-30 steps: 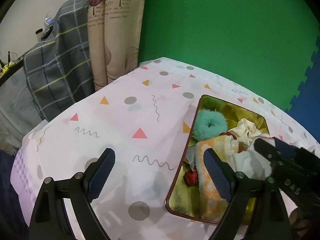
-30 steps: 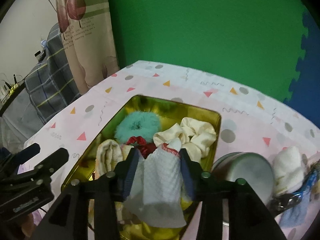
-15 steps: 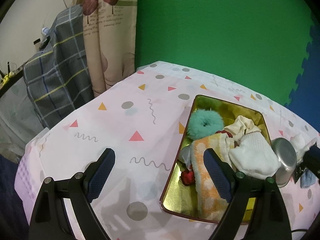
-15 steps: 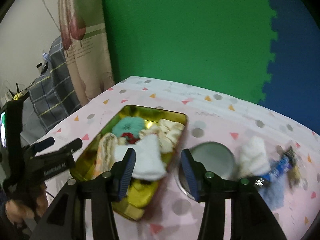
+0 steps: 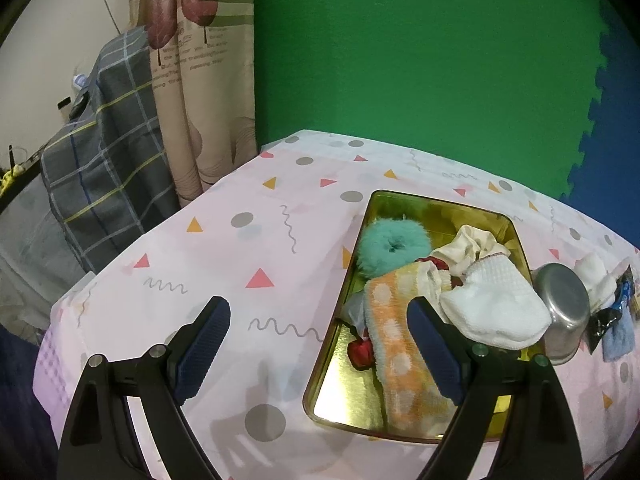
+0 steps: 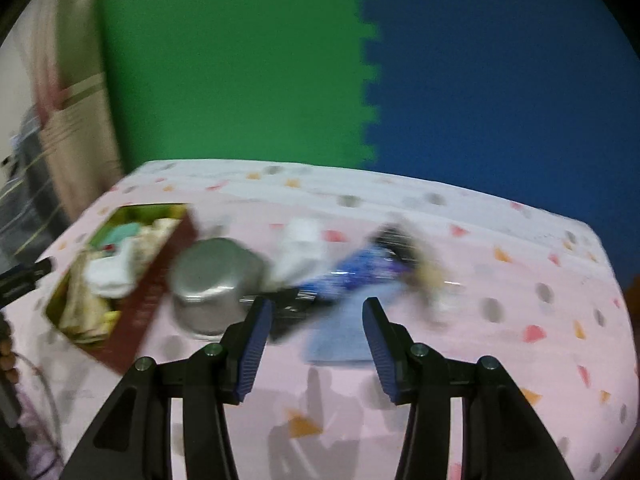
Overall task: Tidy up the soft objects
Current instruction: 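Grasp the bag of cotton swabs with the right tool and lift it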
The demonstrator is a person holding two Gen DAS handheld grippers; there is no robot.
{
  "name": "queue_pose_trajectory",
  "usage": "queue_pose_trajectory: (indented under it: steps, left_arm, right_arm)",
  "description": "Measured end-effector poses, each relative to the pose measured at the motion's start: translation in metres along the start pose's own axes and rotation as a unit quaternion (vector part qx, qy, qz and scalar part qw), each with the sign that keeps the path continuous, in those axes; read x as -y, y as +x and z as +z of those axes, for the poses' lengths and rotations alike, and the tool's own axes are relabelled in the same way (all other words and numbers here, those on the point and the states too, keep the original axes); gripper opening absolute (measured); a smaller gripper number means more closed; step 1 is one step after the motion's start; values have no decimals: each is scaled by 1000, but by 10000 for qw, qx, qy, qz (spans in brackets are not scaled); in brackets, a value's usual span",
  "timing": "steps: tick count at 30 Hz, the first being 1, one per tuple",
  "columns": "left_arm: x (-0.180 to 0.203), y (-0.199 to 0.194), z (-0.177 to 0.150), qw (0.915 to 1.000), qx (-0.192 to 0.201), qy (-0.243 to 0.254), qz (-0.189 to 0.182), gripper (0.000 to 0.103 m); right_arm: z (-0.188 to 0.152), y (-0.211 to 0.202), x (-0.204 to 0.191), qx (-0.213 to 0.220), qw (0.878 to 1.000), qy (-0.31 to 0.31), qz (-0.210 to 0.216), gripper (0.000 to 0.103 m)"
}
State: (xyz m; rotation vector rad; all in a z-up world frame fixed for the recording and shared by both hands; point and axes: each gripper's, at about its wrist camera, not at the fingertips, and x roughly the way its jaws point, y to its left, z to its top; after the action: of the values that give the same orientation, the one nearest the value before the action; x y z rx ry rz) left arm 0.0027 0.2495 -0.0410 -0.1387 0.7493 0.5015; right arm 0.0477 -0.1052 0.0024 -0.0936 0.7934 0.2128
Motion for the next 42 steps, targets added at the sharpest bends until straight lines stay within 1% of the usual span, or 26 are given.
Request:
queue_pose_trajectory:
  steps: [4, 7, 9, 14, 19, 21, 24, 27, 28, 29, 30, 32, 34, 37, 42]
  left_arm:
    - [2, 0, 0, 9999, -15, -1, -112, 88]
    - [6, -3, -1, 9999, 45, 112, -76, 88]
    - [9, -5, -1, 9997, 103, 175, -129, 88]
    - [19, -9, -4, 9986, 207, 376, -323, 88]
    - [30, -17, -5, 9963, 269, 483, -665, 88]
    - [39, -23, -5, 9943, 290, 623, -819, 88]
    - [58, -33, -6, 9898, 356, 954, -998, 89]
    - [80, -42, -8, 9838, 389, 1273, -1197, 90]
    - [89, -43, -9, 9816, 375, 1359, -1285, 91]
    - [98, -44, -10, 9793, 351, 1441, -1379, 91]
    - [105, -45, -11, 9777, 323, 1488, -1447, 91]
    - [121, -46, -13, 9727, 214, 1633, -1633, 91]
    - [141, -48, -16, 9663, 193, 1800, -1833, 91]
    - [166, -49, -21, 9570, 158, 2012, -2082, 91]
    - [202, -48, -29, 9444, -12, 2279, -2368, 91]
  right_arm:
    - [-1, 12, 47, -91, 9989, 217, -411, 49]
    - [-2, 24, 65, -195, 9981, 257, -524, 49]
    - [-2, 35, 75, -287, 9977, 235, -560, 49]
    - [0, 61, 82, -415, 9973, 57, -603, 49]
    - [4, 89, 86, -542, 9971, 16, -529, 49]
    - [5, 101, 88, -559, 9972, 20, -487, 49]
    - [5, 112, 90, -542, 9972, -37, -521, 49]
    - [5, 114, 91, -436, 9977, -56, -525, 48]
    - [5, 114, 92, -410, 9979, -60, -488, 45]
    - [5, 114, 92, -400, 9983, -43, -418, 31]
    - [4, 115, 94, -421, 9986, 2, -322, 27]
    - [1, 114, 97, -429, 9986, 77, -290, 25]
    - [-1, 109, 101, -401, 9986, 142, -299, 24]
    - [-9, 98, 107, -357, 9984, 176, -402, 23]
    - [-31, 76, 126, -347, 9968, 365, -617, 23]
